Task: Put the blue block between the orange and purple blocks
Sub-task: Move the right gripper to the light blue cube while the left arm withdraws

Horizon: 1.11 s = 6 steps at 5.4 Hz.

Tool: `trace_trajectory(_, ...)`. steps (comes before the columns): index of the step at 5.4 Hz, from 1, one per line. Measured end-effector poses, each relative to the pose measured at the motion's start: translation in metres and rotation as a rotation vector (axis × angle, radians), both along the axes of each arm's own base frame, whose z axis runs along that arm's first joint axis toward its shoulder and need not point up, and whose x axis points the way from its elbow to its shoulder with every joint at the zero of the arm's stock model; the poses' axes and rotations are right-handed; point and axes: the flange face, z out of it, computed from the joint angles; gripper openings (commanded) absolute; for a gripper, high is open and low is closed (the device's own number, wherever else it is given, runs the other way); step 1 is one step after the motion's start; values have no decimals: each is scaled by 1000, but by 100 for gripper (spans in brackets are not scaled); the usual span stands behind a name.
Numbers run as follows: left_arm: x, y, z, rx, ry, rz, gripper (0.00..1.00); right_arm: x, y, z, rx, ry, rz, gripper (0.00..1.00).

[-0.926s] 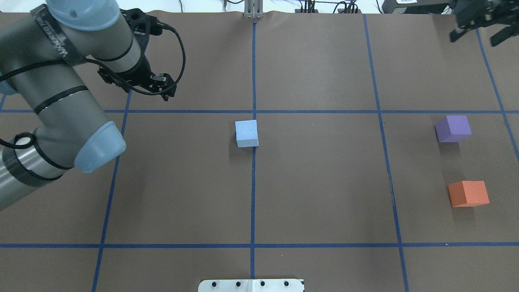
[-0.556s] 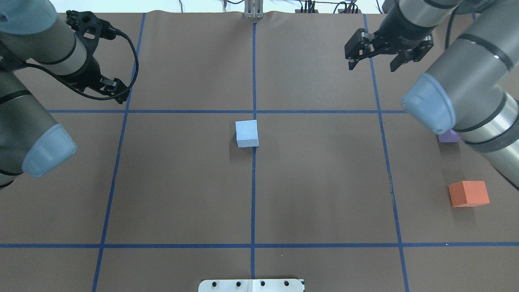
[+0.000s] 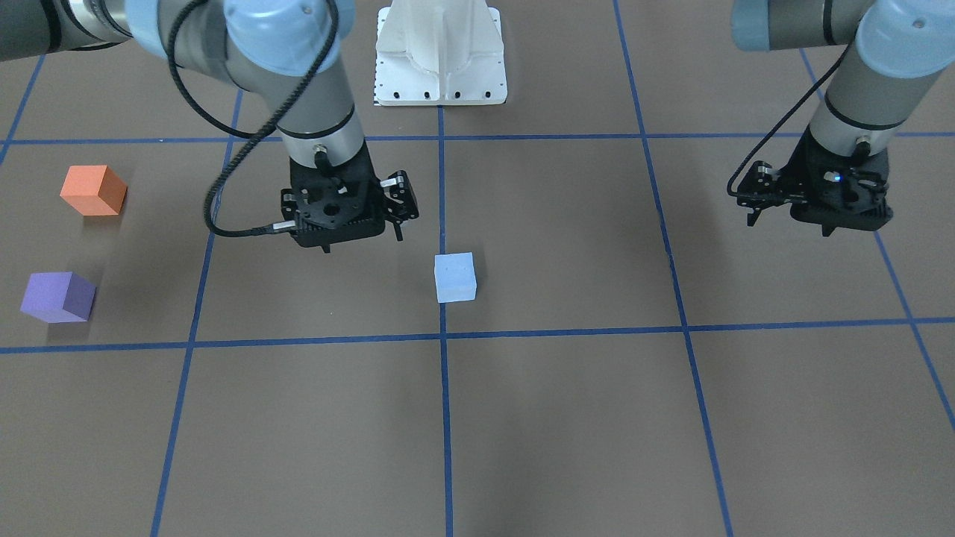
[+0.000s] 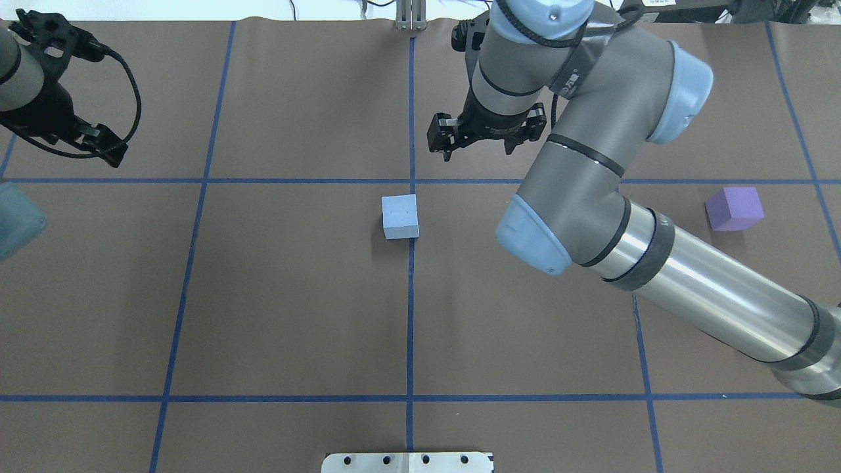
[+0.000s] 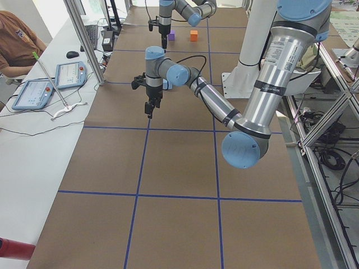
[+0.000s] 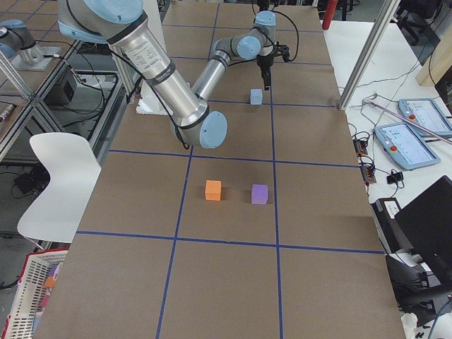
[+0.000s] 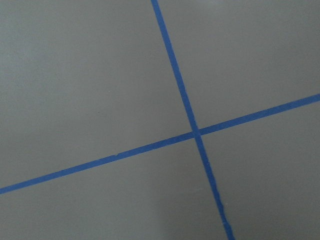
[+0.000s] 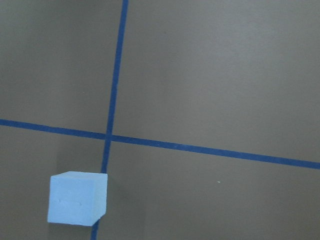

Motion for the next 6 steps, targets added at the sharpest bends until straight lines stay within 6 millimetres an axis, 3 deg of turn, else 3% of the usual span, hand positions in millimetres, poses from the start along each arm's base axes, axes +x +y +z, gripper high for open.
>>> trace_trajectory(3, -20, -4, 13, -1, -9, -3, 100, -104, -4, -10, -6, 20, -20, 99)
trace_trajectory(4, -21, -5, 13, -2, -9, -4, 100, -126, -5, -5, -18, 29, -16, 99)
trace_trajectory(6, -22, -5, 13, -3, -9, -5, 100, -146, -2, 7, -60, 48, -4, 99)
